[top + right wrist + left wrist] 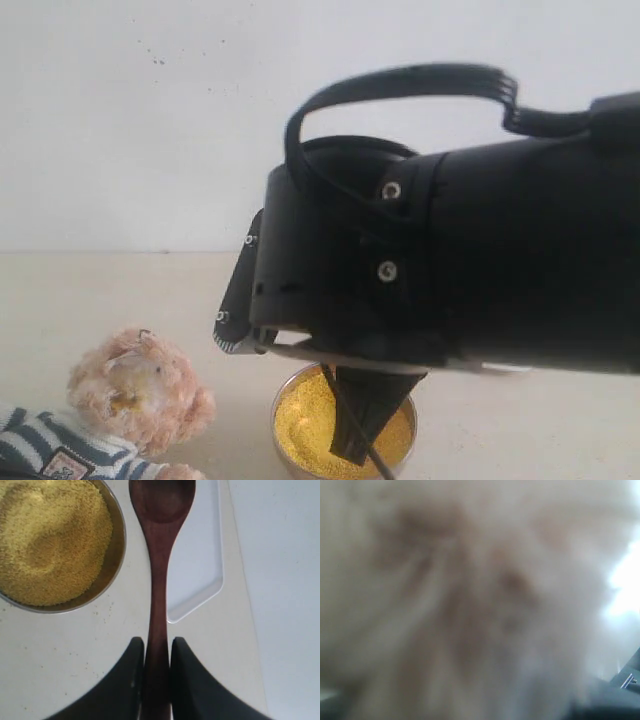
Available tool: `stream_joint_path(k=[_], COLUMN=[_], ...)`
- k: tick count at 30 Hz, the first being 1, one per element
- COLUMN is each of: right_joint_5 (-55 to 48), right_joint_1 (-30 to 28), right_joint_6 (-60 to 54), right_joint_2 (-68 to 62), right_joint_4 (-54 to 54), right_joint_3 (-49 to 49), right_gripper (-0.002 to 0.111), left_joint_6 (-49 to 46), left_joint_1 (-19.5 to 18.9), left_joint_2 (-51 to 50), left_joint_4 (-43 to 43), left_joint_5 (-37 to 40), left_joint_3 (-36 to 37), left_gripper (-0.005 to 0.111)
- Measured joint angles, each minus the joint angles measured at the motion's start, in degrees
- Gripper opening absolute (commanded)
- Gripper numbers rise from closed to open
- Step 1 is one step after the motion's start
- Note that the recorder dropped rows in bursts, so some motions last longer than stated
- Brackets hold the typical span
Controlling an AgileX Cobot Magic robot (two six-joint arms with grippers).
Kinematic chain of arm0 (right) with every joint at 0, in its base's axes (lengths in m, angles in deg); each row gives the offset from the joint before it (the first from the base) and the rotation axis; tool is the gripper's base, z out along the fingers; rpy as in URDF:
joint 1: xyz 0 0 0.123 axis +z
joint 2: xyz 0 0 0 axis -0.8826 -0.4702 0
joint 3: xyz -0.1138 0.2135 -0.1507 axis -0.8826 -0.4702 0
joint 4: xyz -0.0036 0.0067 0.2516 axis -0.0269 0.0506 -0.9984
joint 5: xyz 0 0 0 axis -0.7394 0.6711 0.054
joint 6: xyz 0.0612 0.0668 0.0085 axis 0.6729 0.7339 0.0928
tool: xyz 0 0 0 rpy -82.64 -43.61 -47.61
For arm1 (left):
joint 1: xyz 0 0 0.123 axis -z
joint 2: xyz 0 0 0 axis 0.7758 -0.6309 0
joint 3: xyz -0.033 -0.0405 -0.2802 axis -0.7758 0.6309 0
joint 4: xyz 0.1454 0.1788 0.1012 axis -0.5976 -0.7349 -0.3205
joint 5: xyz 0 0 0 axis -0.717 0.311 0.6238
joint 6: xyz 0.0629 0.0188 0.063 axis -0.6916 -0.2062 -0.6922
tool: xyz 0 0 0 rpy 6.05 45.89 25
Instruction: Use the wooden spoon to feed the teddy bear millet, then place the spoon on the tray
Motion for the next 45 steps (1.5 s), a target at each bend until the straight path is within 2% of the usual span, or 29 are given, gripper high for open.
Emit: stream_joint_path(k=[18, 25, 45], right_joint_5=[0.0, 0.0, 0.1], right_joint_1=[-4.3, -6.3, -6.4], right_joint_6=[-5.0, -6.2, -7.0], right_joint_2=[-6.7, -7.1, -11.5], right_joint_4=[-4.7, -4.8, -3.2], right_joint_3=[-0.2, -3.7, -4.7], right_gripper=[0.003, 0.003, 0.003], left_joint_6=[0.0, 0.0, 0.0], left_joint_1=[0.0, 0.0, 0.0], left_joint_2=[0.0, 0.0, 0.0], left_joint_4=[0.0, 0.0, 0.0], left_joint_5=[0.0, 0.0, 0.0], left_joint_3=[0.0, 0.0, 0.0], left_gripper=[0.004, 0.004, 0.004])
